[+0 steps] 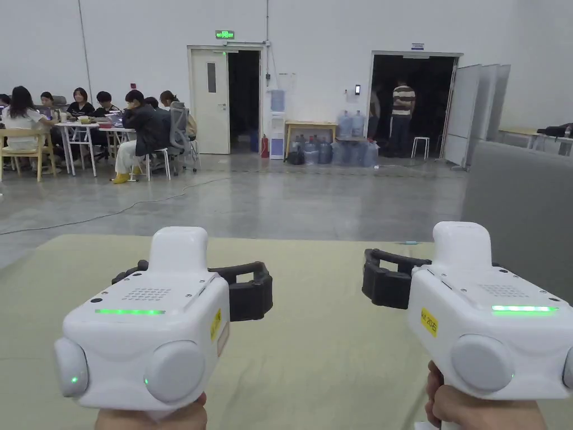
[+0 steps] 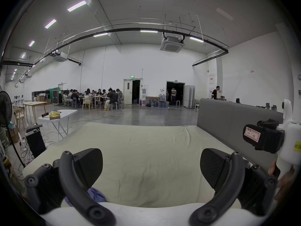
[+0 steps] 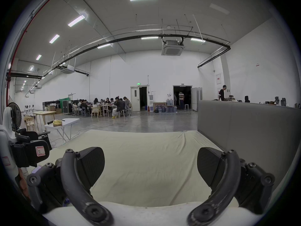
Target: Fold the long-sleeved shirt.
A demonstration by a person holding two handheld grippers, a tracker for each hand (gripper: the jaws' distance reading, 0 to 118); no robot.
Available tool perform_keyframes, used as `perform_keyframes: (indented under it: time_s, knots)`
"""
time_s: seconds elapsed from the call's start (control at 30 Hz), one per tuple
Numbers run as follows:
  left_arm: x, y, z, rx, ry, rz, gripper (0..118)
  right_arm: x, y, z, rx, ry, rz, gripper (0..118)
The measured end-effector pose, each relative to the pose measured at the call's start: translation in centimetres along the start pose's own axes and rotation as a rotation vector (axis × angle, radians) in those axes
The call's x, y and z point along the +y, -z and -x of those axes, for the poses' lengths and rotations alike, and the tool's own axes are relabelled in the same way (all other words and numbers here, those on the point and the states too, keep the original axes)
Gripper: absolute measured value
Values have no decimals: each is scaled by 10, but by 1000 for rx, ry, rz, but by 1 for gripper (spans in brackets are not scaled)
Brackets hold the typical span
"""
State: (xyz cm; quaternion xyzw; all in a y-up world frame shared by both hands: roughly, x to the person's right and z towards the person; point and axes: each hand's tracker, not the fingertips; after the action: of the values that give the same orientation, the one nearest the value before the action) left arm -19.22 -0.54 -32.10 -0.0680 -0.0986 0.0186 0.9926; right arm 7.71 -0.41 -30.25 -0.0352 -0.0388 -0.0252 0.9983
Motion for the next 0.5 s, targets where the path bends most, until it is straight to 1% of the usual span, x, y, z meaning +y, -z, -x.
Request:
perform_keyframes:
  time_s: [0.5]
  knots:
    - [-4, 1, -1, -7, -4, 12, 116, -2, 1, 0, 2, -2, 10, 113]
